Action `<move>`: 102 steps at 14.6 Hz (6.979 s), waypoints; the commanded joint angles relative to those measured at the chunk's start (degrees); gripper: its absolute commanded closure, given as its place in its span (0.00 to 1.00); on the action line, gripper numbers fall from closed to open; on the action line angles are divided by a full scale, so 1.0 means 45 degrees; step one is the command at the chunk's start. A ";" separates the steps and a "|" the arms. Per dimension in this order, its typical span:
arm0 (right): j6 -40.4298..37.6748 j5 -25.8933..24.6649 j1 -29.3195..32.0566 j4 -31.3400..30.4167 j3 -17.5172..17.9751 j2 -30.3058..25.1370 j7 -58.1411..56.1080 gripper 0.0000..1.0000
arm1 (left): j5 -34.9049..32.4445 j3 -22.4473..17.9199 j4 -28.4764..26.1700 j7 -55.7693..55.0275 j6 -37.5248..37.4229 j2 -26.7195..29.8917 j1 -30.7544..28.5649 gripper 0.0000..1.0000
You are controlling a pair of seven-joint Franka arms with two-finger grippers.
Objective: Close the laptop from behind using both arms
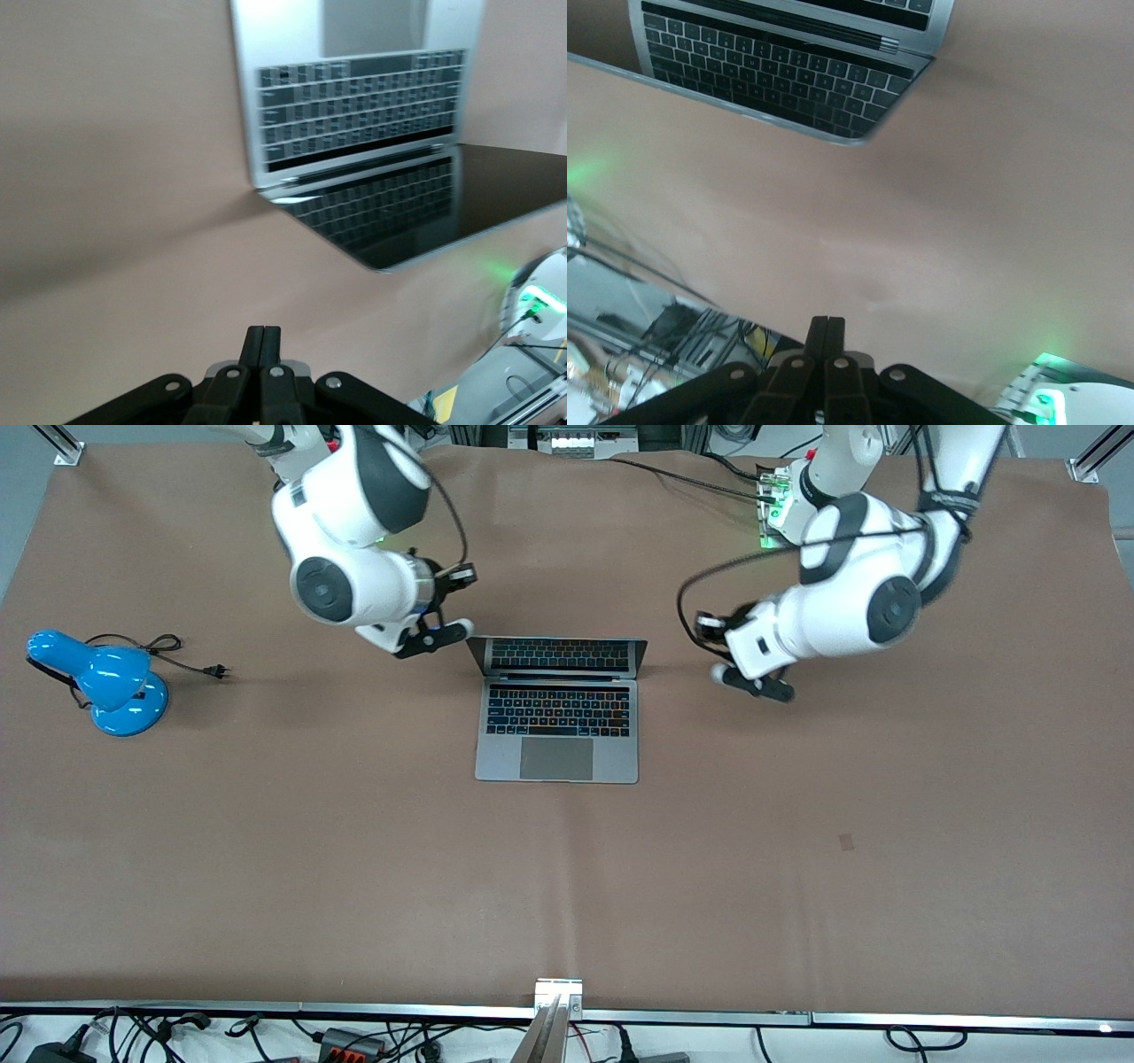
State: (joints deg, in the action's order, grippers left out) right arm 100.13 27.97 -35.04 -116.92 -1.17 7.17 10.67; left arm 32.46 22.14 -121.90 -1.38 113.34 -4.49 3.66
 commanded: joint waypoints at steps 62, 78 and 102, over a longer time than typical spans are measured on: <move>0.6698 -0.0356 -0.0553 0.4185 -0.1846 0.6456 0.0734 1.00 | -0.3112 -0.0193 0.5409 -0.2740 0.6046 -0.8302 0.1140 1.00; -0.0254 -0.3657 -0.0436 0.6523 -0.5380 0.3602 -0.0477 0.00 | -0.5221 -0.0096 0.8768 -0.2197 -0.4581 -0.4764 -0.3602 0.53; -0.1587 -0.5471 0.8619 0.9440 0.0135 0.1768 -0.2352 0.00 | -0.7683 -0.1343 0.5619 -0.1237 -0.4339 0.1047 -0.3998 0.00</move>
State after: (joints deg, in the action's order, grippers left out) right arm 92.69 6.67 -3.18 -73.16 -9.77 17.47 -0.12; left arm -2.13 18.90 -77.89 -7.91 84.61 -12.76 -15.11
